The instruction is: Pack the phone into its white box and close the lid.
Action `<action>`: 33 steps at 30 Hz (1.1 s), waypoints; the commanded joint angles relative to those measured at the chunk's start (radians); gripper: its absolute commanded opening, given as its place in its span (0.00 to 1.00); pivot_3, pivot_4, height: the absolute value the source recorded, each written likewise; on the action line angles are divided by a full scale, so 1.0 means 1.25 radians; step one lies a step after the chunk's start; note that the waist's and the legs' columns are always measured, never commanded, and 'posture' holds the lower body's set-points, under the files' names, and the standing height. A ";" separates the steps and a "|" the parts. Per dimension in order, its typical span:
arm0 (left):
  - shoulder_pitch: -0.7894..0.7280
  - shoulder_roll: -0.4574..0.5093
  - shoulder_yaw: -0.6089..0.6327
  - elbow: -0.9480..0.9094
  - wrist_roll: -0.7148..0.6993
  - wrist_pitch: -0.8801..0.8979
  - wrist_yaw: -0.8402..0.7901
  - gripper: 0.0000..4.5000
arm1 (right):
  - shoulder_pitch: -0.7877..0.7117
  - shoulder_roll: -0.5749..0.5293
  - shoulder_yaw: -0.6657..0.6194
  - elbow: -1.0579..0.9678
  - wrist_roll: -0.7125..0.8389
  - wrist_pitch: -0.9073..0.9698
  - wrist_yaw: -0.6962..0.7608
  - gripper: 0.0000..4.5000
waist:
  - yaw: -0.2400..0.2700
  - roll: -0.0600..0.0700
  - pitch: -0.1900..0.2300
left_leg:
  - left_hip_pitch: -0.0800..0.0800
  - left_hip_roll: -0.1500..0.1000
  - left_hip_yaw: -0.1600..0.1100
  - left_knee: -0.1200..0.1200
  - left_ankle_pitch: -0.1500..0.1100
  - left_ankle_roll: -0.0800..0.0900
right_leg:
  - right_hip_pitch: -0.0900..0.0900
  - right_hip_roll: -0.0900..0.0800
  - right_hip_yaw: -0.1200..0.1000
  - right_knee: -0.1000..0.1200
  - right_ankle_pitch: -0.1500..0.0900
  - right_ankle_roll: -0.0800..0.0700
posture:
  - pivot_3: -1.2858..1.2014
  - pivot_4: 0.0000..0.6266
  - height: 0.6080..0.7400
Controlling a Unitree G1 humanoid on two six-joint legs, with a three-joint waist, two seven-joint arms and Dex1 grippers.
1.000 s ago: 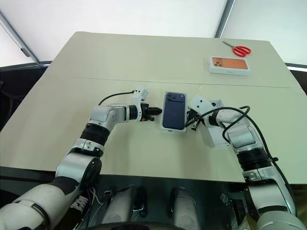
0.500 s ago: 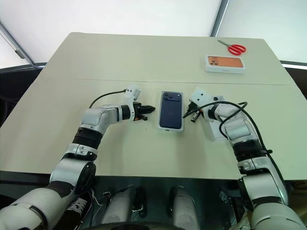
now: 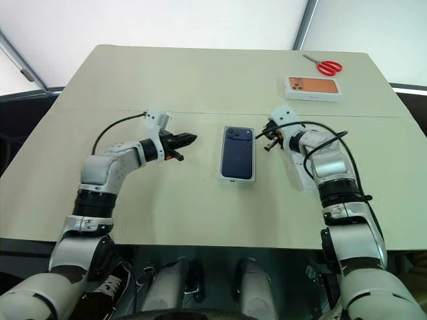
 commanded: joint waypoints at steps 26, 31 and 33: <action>0.144 0.162 -0.047 -0.126 0.000 -0.400 -0.314 0.99 | 0.138 -0.172 -0.107 -0.569 0.206 0.925 -0.121 0.99 | 0.003 0.001 0.000 | -0.003 -0.002 0.001 0.000 -0.003 0.001 | -0.004 -0.006 0.000 0.000 0.000 -0.001 | 0.52 0.24 0.98; 0.163 0.147 -0.048 -0.146 -0.002 -0.403 -0.284 0.99 | 0.137 -0.159 -0.101 -0.568 0.220 0.954 -0.149 0.99 | 0.000 0.001 0.000 | -0.004 -0.002 0.001 0.000 -0.002 0.003 | -0.005 -0.006 0.000 0.001 0.000 -0.001 | 0.52 0.24 0.98; 0.170 0.144 -0.049 -0.155 -0.002 -0.400 -0.274 1.00 | 0.143 -0.151 -0.111 -0.566 0.227 0.963 -0.158 0.94 | 0.000 0.001 0.000 | -0.004 -0.002 0.001 0.000 -0.002 0.003 | -0.005 -0.006 0.000 0.001 0.000 -0.001 | 0.52 0.24 0.98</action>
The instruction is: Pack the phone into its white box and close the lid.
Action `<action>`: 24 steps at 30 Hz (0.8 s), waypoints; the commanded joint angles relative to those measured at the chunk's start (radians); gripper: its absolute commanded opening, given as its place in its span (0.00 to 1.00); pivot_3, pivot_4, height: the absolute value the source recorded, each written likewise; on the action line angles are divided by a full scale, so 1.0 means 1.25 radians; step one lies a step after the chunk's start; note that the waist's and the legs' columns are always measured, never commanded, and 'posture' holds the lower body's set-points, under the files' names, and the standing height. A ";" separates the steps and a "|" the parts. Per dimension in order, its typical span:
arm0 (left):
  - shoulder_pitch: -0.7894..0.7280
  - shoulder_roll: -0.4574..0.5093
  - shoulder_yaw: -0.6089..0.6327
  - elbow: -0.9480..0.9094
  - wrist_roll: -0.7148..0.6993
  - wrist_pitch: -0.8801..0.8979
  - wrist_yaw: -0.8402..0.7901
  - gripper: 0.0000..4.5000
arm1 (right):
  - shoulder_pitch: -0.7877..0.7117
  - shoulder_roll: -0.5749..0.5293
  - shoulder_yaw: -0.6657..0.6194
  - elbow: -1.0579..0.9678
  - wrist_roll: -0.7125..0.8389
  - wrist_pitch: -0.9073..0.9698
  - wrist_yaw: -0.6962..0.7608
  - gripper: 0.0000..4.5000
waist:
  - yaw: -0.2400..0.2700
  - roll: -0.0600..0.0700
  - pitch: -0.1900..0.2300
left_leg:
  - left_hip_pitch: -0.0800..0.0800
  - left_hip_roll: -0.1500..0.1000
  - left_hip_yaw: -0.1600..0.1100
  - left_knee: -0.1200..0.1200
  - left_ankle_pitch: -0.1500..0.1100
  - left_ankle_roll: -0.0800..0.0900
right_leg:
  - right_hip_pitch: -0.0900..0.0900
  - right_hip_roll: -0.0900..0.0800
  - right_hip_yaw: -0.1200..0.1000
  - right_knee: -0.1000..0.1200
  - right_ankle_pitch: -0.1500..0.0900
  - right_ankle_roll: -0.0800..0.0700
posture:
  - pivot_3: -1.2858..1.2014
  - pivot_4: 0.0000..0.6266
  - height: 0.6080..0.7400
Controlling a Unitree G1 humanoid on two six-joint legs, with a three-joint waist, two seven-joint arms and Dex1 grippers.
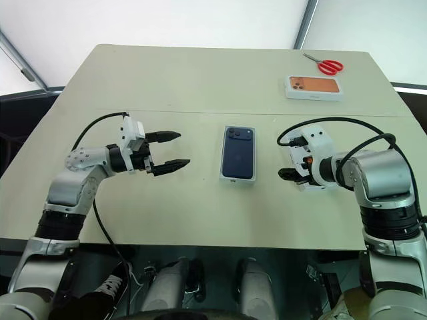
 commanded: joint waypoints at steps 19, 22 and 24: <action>0.011 -0.003 0.012 -0.048 -0.007 0.034 0.094 1.00 | -0.193 0.233 -0.226 0.134 0.002 -0.048 -0.184 0.01 | -0.005 0.001 0.001 | 0.001 0.001 0.002 0.000 0.000 0.000 | -0.001 0.003 0.001 0.001 0.000 0.000 | 0.52 0.24 0.98; 0.000 -0.007 0.019 -0.036 -0.011 0.047 0.106 1.00 | -0.301 0.325 -0.368 0.181 0.026 -0.064 -0.225 0.01 | -0.001 0.002 0.001 | -0.001 0.002 0.002 0.000 0.001 0.000 | -0.003 0.005 0.001 0.002 0.000 0.000 | 0.52 0.24 0.98; -0.006 -0.006 0.022 -0.026 -0.011 0.050 0.112 1.00 | -0.371 0.388 -0.460 0.194 0.050 -0.074 -0.256 0.01 | 0.000 0.002 0.001 | -0.002 0.002 0.002 0.000 0.001 0.000 | -0.002 0.006 0.001 0.002 0.000 0.000 | 0.52 0.24 0.98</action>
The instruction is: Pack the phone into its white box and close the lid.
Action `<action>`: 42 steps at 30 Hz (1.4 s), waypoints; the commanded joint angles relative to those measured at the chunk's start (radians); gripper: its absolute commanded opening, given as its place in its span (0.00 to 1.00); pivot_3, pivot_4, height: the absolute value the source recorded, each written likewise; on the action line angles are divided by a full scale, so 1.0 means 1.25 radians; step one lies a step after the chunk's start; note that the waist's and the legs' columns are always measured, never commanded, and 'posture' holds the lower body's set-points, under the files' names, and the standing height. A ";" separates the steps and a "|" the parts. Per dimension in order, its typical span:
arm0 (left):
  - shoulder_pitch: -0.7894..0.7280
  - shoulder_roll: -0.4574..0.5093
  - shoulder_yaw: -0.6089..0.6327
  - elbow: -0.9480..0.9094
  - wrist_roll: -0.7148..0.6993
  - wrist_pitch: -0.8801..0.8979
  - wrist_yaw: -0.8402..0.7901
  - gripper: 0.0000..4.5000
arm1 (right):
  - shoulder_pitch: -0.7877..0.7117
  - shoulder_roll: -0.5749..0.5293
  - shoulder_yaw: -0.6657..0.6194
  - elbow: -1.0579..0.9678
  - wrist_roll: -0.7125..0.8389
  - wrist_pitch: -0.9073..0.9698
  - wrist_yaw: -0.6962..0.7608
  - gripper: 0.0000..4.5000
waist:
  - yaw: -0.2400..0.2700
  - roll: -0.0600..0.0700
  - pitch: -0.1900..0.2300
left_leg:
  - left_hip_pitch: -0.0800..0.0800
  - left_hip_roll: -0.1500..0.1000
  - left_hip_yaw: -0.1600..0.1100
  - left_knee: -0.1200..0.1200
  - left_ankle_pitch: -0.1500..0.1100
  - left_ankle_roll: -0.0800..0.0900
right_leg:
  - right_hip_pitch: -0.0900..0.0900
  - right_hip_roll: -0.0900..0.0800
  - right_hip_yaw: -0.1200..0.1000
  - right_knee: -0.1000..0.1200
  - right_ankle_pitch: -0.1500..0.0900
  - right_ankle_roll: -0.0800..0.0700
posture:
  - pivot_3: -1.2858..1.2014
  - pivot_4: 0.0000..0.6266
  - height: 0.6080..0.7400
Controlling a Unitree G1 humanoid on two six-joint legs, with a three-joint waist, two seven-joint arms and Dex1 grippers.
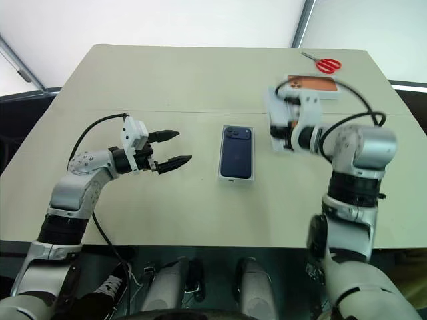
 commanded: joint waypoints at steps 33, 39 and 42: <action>-0.030 -0.076 0.051 -0.054 -0.076 0.162 0.183 0.13 | 0.266 0.416 -0.087 -0.004 0.996 -0.061 -0.591 0.00 | -0.006 0.000 -0.001 | 0.000 0.001 0.000 -0.001 0.000 0.000 | 0.000 0.002 0.004 -0.001 0.000 0.000 | 0.52 0.24 0.98; -0.038 -0.083 0.046 -0.028 -0.067 0.148 0.173 0.13 | 0.328 0.358 0.023 -0.007 1.075 -0.164 -0.619 0.00 | -0.008 0.000 -0.001 | 0.001 0.002 0.001 -0.002 0.000 -0.001 | 0.000 0.004 0.005 -0.001 0.000 0.000 | 0.52 0.24 0.98; -0.026 -0.101 0.023 -0.015 -0.050 0.141 0.178 0.13 | 0.326 0.335 0.052 -0.013 1.089 -0.231 -0.614 0.00 | -0.004 0.000 -0.001 | 0.001 0.002 0.001 -0.002 0.000 -0.001 | 0.000 0.004 0.005 -0.001 0.000 0.000 | 0.52 0.24 0.98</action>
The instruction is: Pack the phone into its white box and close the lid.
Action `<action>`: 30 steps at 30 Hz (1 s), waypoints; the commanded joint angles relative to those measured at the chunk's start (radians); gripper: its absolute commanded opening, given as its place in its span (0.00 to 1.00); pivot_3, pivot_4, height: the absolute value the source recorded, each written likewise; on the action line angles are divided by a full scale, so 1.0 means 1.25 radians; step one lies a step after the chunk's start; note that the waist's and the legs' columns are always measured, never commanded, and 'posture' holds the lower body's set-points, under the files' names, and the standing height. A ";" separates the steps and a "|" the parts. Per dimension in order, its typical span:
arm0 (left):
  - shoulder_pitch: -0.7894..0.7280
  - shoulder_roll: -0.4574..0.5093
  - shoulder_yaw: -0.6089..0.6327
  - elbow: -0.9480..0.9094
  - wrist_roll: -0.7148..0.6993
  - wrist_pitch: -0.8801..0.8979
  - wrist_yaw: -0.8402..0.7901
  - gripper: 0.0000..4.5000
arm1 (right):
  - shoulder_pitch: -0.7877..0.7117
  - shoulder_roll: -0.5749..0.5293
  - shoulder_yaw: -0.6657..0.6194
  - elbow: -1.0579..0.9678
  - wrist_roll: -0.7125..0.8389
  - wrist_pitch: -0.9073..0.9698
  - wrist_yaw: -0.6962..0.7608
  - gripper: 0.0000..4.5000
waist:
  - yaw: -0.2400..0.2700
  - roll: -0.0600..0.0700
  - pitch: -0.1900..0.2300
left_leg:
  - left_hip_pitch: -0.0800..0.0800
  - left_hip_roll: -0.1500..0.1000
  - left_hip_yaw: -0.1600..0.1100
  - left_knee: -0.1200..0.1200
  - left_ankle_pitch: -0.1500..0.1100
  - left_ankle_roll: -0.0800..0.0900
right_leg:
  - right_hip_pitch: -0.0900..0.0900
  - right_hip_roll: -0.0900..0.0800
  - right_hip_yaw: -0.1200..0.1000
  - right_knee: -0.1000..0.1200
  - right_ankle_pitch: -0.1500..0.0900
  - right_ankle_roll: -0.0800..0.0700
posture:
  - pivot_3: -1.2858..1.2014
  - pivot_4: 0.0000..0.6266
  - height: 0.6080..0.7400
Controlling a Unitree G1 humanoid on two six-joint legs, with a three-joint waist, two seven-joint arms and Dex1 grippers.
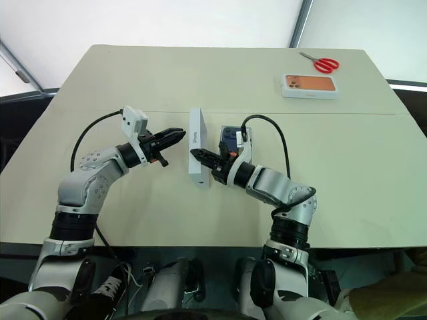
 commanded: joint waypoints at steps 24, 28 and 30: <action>-0.055 -0.158 -0.096 0.158 0.106 -0.144 0.020 0.12 | -0.037 -0.425 0.139 -0.025 -0.270 -0.274 0.451 0.98 | 0.005 0.000 0.000 | -0.001 0.000 0.000 0.002 -0.003 0.005 | 0.000 -0.001 0.000 0.000 0.000 0.000 | 0.52 0.24 0.98; -0.074 -0.187 -0.110 0.199 0.119 -0.166 0.013 0.12 | -0.025 -0.553 0.192 0.002 -0.479 -0.368 0.610 0.98 | 0.005 0.000 0.000 | -0.001 0.000 0.000 0.002 -0.003 0.006 | 0.000 -0.001 0.000 0.000 0.000 0.000 | 0.52 0.24 0.98; -0.094 -0.212 -0.120 0.241 0.129 -0.185 0.012 0.12 | -0.030 -0.577 0.207 0.035 -0.566 -0.423 0.649 0.98 | 0.005 0.000 0.000 | 0.000 0.000 0.000 0.002 -0.004 0.006 | 0.000 -0.001 0.000 0.000 0.000 0.000 | 0.52 0.24 0.98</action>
